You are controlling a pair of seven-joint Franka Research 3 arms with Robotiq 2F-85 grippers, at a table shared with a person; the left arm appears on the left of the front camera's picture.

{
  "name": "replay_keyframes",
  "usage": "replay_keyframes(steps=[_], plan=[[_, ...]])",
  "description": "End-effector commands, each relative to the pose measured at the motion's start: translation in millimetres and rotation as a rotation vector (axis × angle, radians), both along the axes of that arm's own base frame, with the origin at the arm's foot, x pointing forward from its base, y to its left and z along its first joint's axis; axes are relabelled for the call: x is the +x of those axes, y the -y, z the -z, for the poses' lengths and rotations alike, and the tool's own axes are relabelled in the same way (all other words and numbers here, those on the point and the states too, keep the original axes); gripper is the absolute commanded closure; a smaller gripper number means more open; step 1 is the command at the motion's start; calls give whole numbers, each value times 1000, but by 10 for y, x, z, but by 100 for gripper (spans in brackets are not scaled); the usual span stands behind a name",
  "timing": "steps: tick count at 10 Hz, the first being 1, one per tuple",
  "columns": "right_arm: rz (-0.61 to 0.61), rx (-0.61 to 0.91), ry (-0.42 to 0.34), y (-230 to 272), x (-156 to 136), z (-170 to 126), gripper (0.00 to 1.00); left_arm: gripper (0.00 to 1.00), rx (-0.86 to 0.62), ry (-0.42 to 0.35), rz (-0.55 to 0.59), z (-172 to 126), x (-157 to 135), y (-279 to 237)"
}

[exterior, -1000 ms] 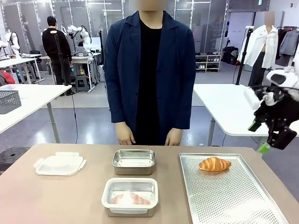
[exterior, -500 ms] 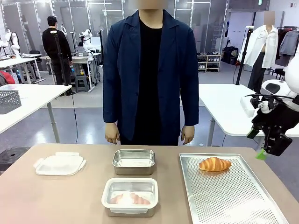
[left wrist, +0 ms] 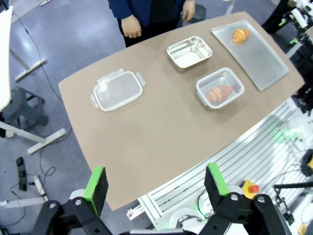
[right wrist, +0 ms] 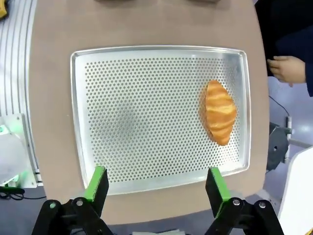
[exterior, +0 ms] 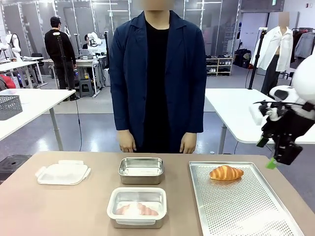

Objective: Place the bread into the airtight container.
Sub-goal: Pick up a Butter Roll and place it into an empty Airtight Container.

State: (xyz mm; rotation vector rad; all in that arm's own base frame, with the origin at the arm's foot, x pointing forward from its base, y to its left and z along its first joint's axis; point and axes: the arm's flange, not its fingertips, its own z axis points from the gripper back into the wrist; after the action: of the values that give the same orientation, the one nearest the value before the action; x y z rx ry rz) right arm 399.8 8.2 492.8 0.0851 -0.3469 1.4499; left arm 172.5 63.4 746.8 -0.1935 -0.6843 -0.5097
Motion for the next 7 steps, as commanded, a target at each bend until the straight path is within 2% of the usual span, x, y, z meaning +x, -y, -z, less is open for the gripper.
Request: replay_keyframes(steps=[1, 4, 7], plan=[[11, -86, -17, -319, 466, 270, 0, 0, -2, 12, 7, -17, 13, 16], [71, -167, 3, -590, 885, 638, 0, 0, -2, 12, 7, -17, 13, 16], [42, -211, 10, -652, 1227, 891, 0, 0, -2, 12, 7, -17, 13, 16]])
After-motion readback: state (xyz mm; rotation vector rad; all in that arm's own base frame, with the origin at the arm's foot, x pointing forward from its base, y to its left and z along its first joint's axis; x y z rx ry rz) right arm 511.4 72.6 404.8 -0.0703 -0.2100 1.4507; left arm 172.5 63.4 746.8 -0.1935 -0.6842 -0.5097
